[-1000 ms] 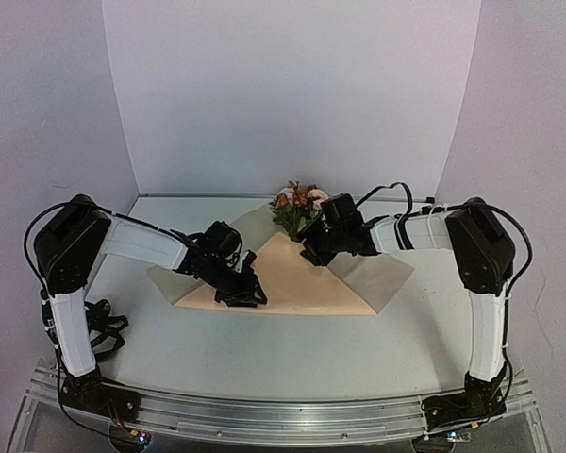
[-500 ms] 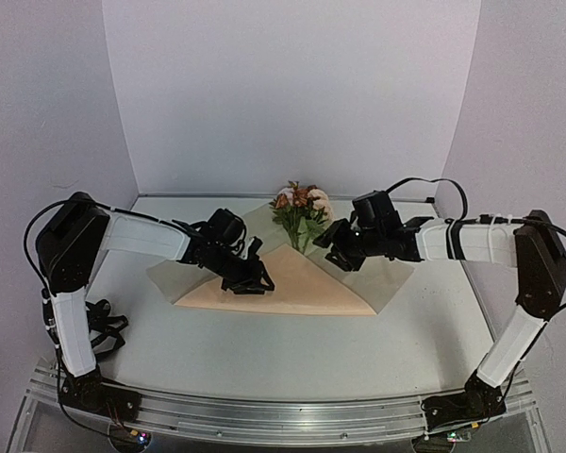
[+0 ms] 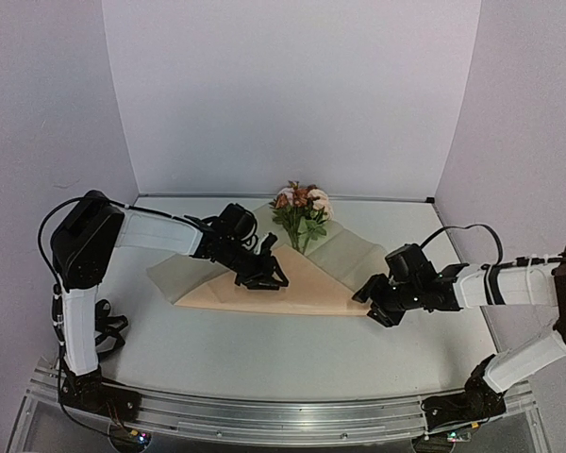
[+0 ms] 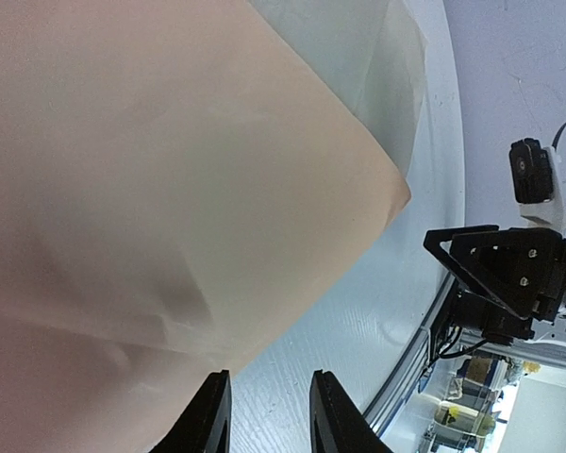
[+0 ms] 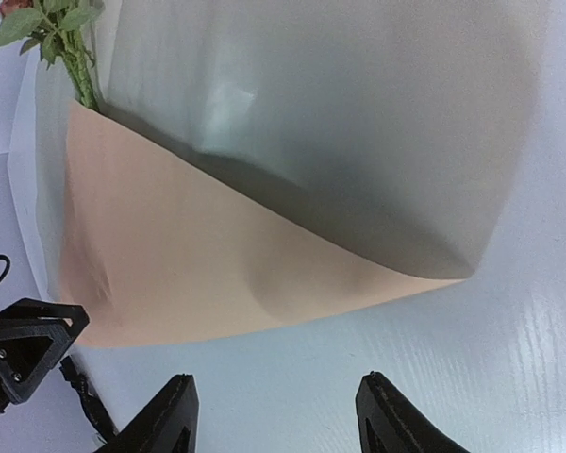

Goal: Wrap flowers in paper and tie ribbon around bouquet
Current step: Pick up the one-fourth-folded wrapping paper from the center of the board.

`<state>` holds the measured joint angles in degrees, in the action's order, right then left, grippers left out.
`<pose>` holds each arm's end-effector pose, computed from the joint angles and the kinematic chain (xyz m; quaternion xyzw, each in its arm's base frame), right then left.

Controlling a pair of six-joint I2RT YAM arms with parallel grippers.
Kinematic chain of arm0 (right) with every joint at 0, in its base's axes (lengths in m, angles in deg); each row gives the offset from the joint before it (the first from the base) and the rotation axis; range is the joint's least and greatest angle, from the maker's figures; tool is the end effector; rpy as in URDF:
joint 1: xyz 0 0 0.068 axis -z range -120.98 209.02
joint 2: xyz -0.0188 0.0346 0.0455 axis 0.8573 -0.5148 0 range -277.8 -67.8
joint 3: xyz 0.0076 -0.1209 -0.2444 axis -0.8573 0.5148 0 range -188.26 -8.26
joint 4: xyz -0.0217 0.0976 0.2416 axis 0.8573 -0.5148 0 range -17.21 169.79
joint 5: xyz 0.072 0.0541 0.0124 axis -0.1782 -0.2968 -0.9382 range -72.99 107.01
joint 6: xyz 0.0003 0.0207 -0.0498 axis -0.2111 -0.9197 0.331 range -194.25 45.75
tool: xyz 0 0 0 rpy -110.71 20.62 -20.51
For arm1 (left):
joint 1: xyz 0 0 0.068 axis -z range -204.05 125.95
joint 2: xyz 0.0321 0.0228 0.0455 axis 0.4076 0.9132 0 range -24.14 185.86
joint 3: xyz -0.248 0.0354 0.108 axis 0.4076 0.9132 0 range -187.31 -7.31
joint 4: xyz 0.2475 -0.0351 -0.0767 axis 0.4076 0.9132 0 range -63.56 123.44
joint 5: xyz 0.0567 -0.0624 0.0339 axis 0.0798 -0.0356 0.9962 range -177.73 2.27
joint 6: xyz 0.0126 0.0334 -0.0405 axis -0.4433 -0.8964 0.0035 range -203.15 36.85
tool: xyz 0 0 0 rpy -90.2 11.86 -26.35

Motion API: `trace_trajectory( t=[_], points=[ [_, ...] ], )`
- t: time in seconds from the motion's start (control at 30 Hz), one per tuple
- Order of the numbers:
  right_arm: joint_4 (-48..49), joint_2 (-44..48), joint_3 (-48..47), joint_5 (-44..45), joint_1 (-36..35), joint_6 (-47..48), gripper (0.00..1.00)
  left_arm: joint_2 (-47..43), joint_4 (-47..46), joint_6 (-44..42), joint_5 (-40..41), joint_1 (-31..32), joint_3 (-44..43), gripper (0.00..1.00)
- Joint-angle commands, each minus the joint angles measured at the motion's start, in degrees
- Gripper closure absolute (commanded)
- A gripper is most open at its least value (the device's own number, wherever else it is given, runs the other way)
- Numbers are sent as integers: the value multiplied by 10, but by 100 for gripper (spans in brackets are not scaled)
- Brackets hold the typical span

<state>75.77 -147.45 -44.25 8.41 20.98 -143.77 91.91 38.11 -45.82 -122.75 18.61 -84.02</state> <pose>0.2051 0.1674 0.1667 0.2263 0.9024 0.3317 0.1563 0.3012 -0.3053 0.1615 0.1421 0.8933 -0.4219 0.0615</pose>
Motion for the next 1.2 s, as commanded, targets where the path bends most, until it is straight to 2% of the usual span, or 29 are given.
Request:
trace_trajectory(
  t=[0.0, 0.13, 0.33, 0.63, 0.93, 1.17],
  points=[
    [5, 40, 47, 28, -4, -26, 41, 21, -1, -26, -47, 12, -52, 69],
    [8, 54, 73, 38, -4, -27, 41, 38, 23, -58, -84, 30, -79, 69],
    [34, 39, 88, 65, -1, -12, 40, 64, 70, -93, -89, 60, -122, 70],
    [82, -6, 93, 73, 9, -5, 49, 119, 72, -98, -98, 74, -175, 71],
    [90, -22, 104, 84, 9, -9, 51, 166, 87, -87, -26, 74, -214, 71],
    [89, -37, 99, 86, 10, 1, 53, 180, 113, -86, -1, 74, -221, 72]
  ],
)
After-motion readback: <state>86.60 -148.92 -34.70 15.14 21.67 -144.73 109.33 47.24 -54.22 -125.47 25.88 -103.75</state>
